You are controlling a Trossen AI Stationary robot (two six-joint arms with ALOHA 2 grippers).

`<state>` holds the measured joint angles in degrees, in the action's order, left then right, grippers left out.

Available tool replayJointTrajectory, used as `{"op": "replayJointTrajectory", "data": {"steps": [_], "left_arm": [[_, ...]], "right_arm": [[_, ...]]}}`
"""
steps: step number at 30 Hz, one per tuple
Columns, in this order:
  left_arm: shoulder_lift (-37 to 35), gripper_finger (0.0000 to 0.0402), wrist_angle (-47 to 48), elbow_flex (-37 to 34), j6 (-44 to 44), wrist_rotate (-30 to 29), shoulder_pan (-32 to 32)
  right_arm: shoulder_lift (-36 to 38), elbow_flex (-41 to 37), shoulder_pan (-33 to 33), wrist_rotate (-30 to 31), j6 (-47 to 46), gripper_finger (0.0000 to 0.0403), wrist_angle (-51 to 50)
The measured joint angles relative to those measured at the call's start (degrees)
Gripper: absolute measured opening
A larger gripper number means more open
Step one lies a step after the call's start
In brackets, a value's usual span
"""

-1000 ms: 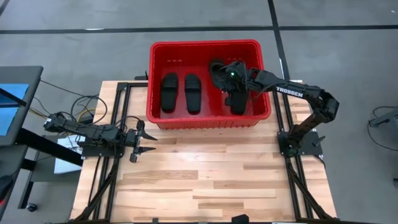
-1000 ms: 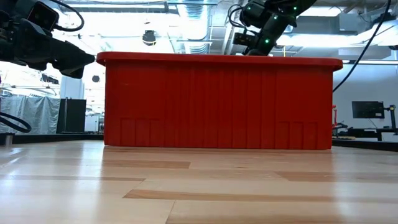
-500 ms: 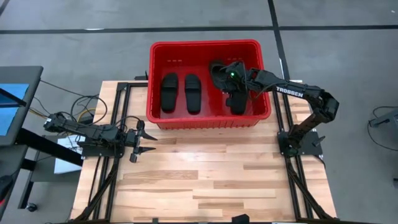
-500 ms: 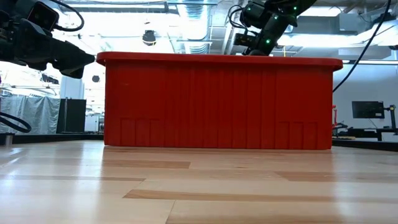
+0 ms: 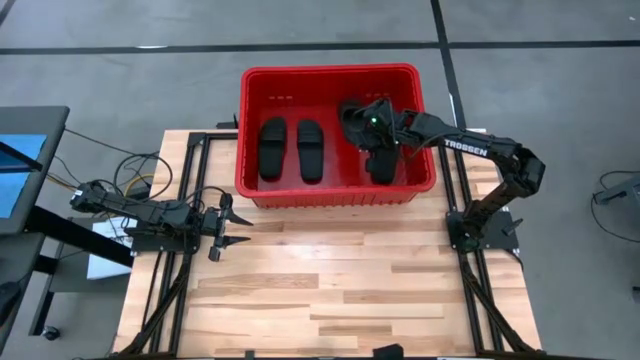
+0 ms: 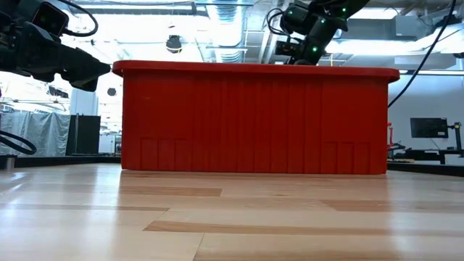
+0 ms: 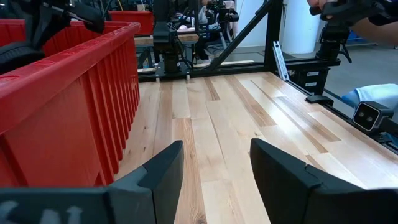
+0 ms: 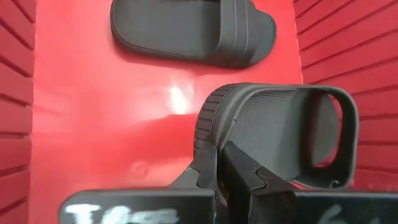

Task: Pick and place slides into bin
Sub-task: Put the slide into the bin

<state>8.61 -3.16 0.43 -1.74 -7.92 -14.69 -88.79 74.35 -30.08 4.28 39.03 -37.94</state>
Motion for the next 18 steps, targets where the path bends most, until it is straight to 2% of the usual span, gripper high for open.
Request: {"op": "replayJointTrajectory", "data": {"steps": [11, 18], "left_arm": [[-0.01, 0.0178, 0.0, -0.02, 0.0, 0.0, -0.01], [-0.01, 0.0178, 0.0, -0.02, 0.0, 0.0, 0.0]], "right_arm": [[0.0, 0.0, -2.6, -1.56, -4.05, 0.0, -2.66], [0.0, 0.0, -1.72, -3.13, -5.03, 0.0, -2.55]]}}
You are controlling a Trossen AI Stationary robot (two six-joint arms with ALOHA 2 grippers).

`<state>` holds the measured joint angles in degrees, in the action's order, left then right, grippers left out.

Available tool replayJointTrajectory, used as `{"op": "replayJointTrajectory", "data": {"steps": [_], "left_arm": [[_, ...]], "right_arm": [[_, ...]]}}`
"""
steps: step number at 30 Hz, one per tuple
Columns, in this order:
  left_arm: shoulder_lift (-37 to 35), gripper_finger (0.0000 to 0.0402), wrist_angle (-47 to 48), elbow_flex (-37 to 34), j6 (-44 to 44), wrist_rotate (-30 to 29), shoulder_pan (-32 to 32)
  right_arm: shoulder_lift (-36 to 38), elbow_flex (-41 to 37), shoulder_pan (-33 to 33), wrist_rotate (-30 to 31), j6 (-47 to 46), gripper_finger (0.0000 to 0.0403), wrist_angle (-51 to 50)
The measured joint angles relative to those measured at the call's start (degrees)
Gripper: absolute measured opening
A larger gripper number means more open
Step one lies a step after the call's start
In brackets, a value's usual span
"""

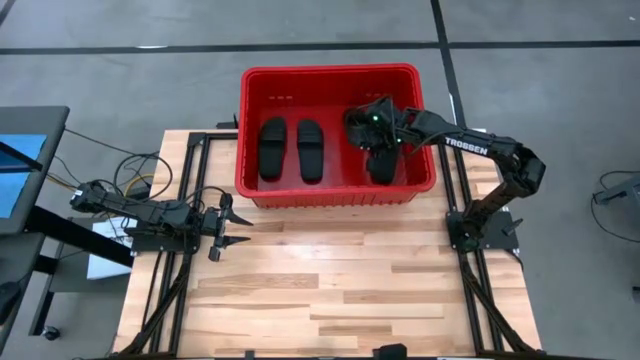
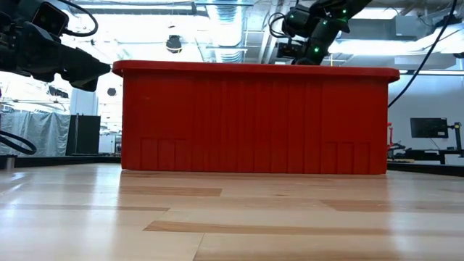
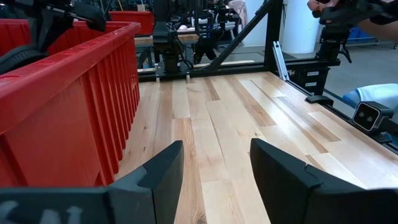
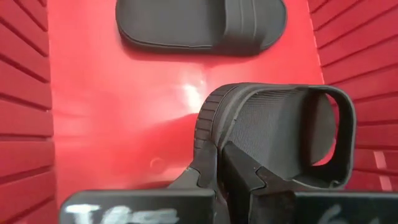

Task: Pick and place slides into bin
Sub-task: Put the slide into the bin

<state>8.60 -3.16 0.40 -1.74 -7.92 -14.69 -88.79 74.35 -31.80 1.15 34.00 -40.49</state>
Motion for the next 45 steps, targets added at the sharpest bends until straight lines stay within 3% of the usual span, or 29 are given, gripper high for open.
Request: {"op": "replayJointTrajectory", "data": {"steps": [45], "left_arm": [[0.0, 0.0178, 0.0, 0.0, 0.0, 0.0, 0.01]], "right_arm": [[-3.46, 0.04, 0.55, -2.14, -0.57, 0.0, -0.17]]}}
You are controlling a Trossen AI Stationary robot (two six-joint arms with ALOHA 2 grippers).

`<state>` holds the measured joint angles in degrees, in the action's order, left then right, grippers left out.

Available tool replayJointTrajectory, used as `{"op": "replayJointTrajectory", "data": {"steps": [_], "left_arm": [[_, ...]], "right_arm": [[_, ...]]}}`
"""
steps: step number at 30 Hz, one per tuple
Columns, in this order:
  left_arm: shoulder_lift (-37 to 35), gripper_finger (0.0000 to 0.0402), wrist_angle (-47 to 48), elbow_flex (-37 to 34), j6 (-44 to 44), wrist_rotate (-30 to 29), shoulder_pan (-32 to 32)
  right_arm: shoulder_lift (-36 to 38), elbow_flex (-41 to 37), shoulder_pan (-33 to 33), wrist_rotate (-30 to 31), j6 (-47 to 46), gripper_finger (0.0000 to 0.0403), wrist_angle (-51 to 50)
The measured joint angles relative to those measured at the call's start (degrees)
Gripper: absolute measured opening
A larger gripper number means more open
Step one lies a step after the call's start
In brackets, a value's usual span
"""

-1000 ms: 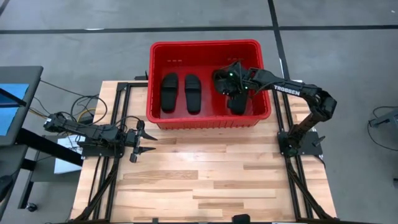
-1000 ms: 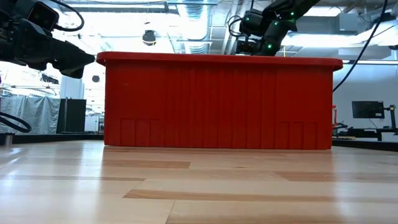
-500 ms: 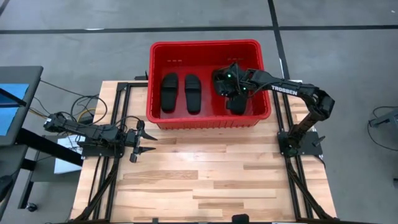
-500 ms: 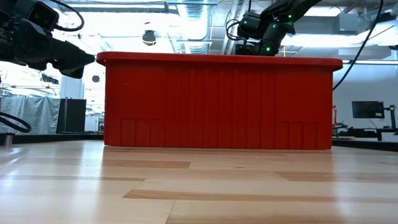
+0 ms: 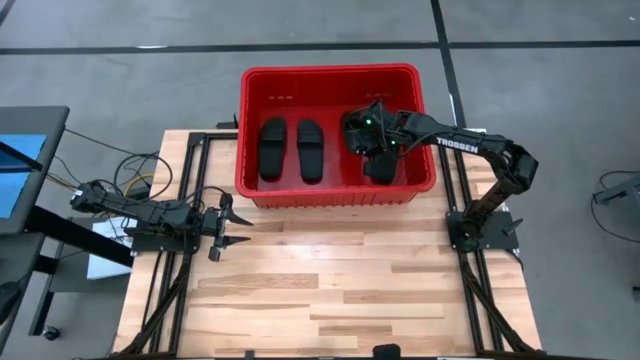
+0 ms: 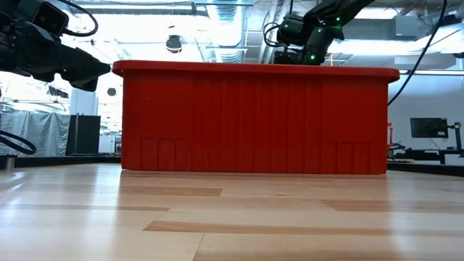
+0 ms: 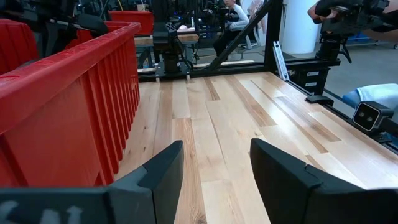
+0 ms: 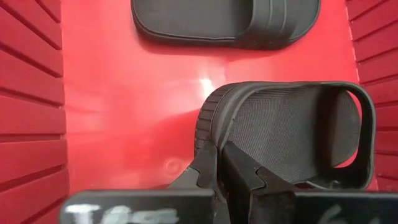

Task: Pick and place slides into bin
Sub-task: Put the slide into the bin

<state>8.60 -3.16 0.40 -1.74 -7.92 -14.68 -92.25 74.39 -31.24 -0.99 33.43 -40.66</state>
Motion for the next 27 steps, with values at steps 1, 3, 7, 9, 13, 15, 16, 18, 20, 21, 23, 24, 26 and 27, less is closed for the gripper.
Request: {"op": "replayJointTrajectory", "data": {"steps": [1, 3, 7, 9, 13, 15, 16, 18, 20, 21, 23, 24, 26, 27], "left_arm": [[0.0, 0.0178, 0.0, 0.02, 0.0, -0.02, 0.0], [0.01, 0.0178, 0.0, 0.0, 0.0, 0.0, 0.0], [0.01, 0.0178, 0.0, 0.0, 0.0, 0.0, 0.0], [0.01, 0.0178, 0.0, 0.02, 0.0, 0.0, 0.0], [0.0, 0.0178, 0.0, 0.0, 0.0, 0.0, 0.0], [0.01, 0.0178, 0.0, 0.0, 0.0, 0.0, -0.01], [0.02, 0.0178, 0.0, 0.0, 0.0, 0.0, -0.01], [0.0, 0.0178, 0.0, 0.0, 0.0, 0.0, -0.02], [0.02, 0.0178, 0.0, 0.0, 0.0, 0.0, 0.0], [0.0, 0.0178, 0.0, 0.02, 0.0, 0.0, -0.01], [0.01, 0.0178, 0.0, 0.02, 0.0, 0.0, 0.0], [0.01, 0.0178, 0.0, 0.0, 0.0, 0.0, -0.01], [0.0, 0.0178, 0.0, 0.0, 0.0, 0.0, 0.0], [0.0, 0.0178, 0.0, 0.0, 0.0, 0.0, 0.0]], "right_arm": [[-0.01, 0.0, 0.0, 0.0, 0.0, 0.0, -0.01], [0.01, 0.0, 0.0, 0.0, 0.0, 0.0, -0.02], [0.01, 0.0, 0.0, 0.0, 0.0, 0.0, 0.0], [0.01, 0.0, 0.0, 0.0, -0.04, 0.0, 0.0], [0.01, 0.0, 0.0, 0.02, -0.34, 0.0, 0.0], [0.01, 0.0, -0.02, 0.0, -0.15, 0.0, 0.11], [0.01, -0.02, -0.04, 0.0, -0.07, 0.0, 0.46], [0.02, -0.02, -0.29, -0.02, 0.02, 0.0, 1.47], [0.03, -0.02, -0.75, 0.0, 0.48, 0.0, 2.33], [0.03, -0.02, -0.91, 0.01, 0.76, 0.0, 2.92], [0.03, -0.02, -1.39, 0.02, 0.99, 0.0, 4.13], [0.03, -0.02, -1.62, 0.02, 1.13, 0.0, 4.49], [0.03, -0.02, -2.09, 0.0, 1.44, 0.0, 5.01], [0.03, -0.02, -2.39, -0.08, 1.5, 0.0, 5.44]]}}
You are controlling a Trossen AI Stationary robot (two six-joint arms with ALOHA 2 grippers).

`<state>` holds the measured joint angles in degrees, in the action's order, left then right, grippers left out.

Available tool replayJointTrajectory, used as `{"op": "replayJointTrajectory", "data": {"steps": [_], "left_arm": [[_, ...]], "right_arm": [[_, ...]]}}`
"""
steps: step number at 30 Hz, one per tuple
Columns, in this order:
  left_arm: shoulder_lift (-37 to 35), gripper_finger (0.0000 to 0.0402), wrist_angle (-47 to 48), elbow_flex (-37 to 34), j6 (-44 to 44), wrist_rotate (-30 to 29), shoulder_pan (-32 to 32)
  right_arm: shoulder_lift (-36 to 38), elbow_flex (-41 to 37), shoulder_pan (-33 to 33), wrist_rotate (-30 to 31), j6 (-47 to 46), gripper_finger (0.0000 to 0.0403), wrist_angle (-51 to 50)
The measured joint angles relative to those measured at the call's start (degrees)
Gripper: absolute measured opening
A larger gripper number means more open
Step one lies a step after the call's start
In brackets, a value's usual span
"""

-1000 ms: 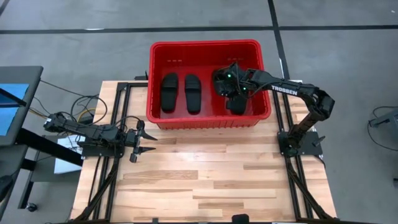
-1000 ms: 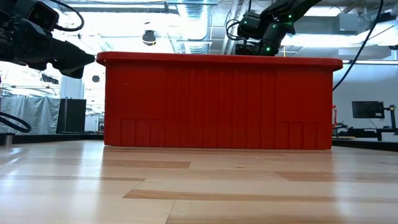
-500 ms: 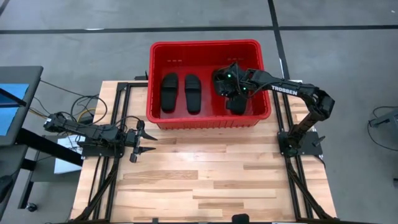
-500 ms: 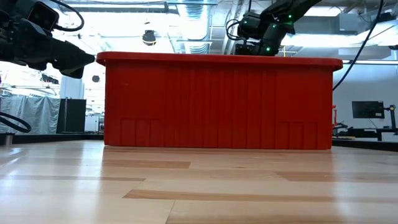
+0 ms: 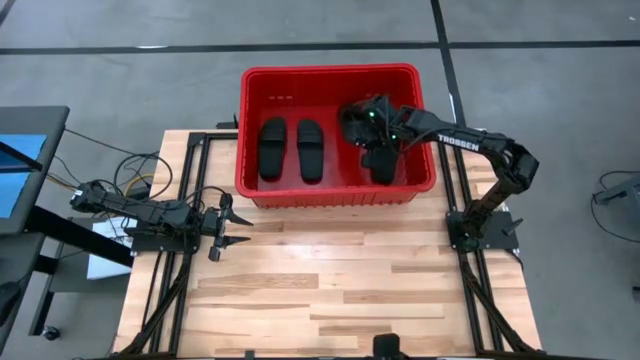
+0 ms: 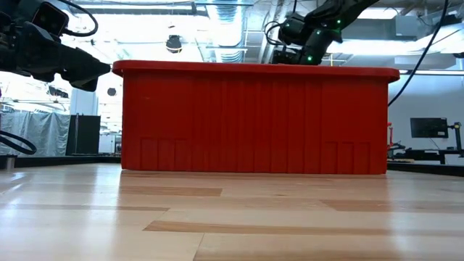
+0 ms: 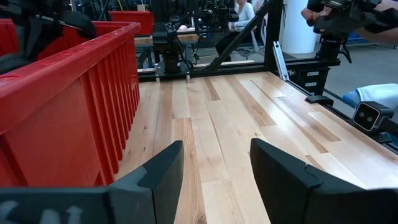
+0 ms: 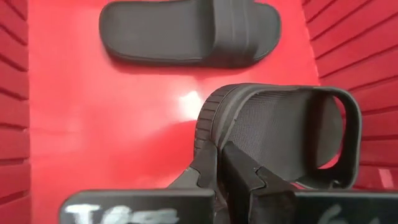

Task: Pick and place slides into bin
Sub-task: Put the slide into the bin

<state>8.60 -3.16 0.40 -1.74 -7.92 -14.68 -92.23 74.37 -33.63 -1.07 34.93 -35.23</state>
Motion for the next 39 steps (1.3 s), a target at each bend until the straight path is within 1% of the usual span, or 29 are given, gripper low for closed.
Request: {"op": "replayJointTrajectory", "data": {"steps": [7, 10, 19, 25, 30, 35, 39], "left_arm": [[0.01, 0.0178, 0.0, 0.0, 0.0, 0.0, -0.02], [0.01, 0.0178, 0.0, 0.02, 0.0, 0.0, 0.0], [0.0, 0.0178, 0.0, 0.0, 0.0, 0.0, 0.0], [0.02, 0.0178, 0.0, 0.01, 0.0, 0.0, 0.0], [0.02, 0.0178, 0.0, 0.0, 0.0, 0.0, -0.01], [0.02, 0.0178, 0.0, 0.0, 0.0, 0.0, 0.0], [0.0, 0.0178, 0.0, 0.02, 0.0, 0.0, -0.02]], "right_arm": [[-1.14, -0.04, -1.8, -0.43, 0.29, 0.0, 1.35], [-3.01, 0.08, -1.75, -1.25, 0.94, 0.0, 1.87], [-8.73, 1.6, -1.37, -0.08, 1.72, 0.0, 0.41], [-8.57, 1.66, -1.24, 1.94, 1.73, 0.0, -2.55], [-6.36, 1.68, -0.39, 5.12, 1.71, 0.0, -4.74], [-4.47, 1.75, 0.08, 5.43, 1.05, 0.0, -6.18], [-4.46, 1.75, 0.23, 4.7, 1.01, 0.0, -6.51]]}}
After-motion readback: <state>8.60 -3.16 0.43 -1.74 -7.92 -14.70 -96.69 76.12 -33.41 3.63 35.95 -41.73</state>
